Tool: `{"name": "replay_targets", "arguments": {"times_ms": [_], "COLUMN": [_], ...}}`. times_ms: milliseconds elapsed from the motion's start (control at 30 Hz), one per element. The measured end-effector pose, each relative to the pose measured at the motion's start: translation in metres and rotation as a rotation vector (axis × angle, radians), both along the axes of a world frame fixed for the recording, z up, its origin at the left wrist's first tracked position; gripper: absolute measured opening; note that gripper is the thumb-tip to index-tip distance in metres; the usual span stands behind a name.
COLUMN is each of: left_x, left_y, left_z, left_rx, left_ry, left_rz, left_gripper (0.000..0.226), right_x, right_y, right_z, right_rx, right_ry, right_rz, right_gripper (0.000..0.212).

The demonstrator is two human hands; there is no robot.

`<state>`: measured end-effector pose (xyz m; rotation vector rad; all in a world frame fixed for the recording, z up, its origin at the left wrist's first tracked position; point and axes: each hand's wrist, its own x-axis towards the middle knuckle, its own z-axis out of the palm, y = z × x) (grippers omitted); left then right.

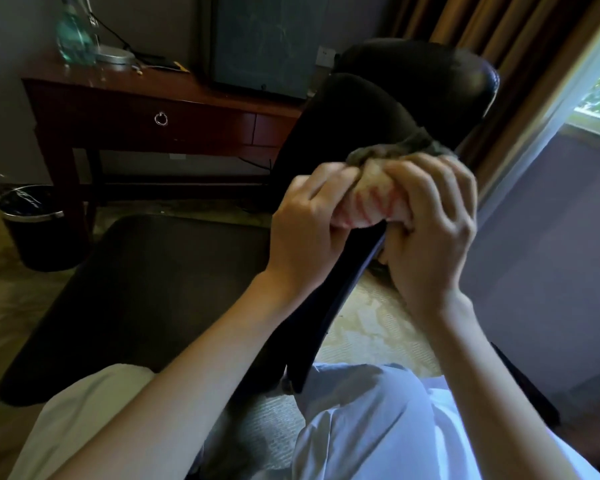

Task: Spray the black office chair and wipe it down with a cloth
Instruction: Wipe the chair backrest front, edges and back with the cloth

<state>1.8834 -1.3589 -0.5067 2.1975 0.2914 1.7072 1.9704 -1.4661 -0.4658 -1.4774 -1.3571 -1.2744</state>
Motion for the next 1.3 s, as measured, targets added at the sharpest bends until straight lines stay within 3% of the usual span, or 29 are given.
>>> {"name": "replay_targets", "arguments": {"times_ms": [267, 500, 700, 1033, 1300], "left_x": [-0.031, -0.067, -0.096, -0.165, -0.195], "left_y": [-0.007, -0.008, -0.002, 0.013, 0.014], "left_z": [-0.123, -0.183, -0.142, -0.067, -0.008], "left_rx": [-0.042, -0.184, -0.125, 0.064, 0.102], "left_ry": [0.139, 0.581, 0.590, 0.647, 0.632], "left_rz": [0.193, 0.134, 0.161, 0.344, 0.418], "left_gripper": [0.029, 0.034, 0.043, 0.049, 0.046], "right_x": [-0.016, -0.031, -0.049, -0.083, -0.101], "right_y": [-0.005, -0.009, -0.010, -0.001, 0.006], "right_z": [-0.125, -0.185, -0.161, -0.087, -0.042], "right_rx": [-0.297, -0.660, -0.635, -0.624, -0.568], "right_ry": [0.159, 0.277, 0.313, -0.002, -0.011], "right_rz": [0.043, 0.075, 0.098, 0.154, 0.187], "right_gripper": [0.027, 0.028, 0.030, 0.043, 0.049]}}
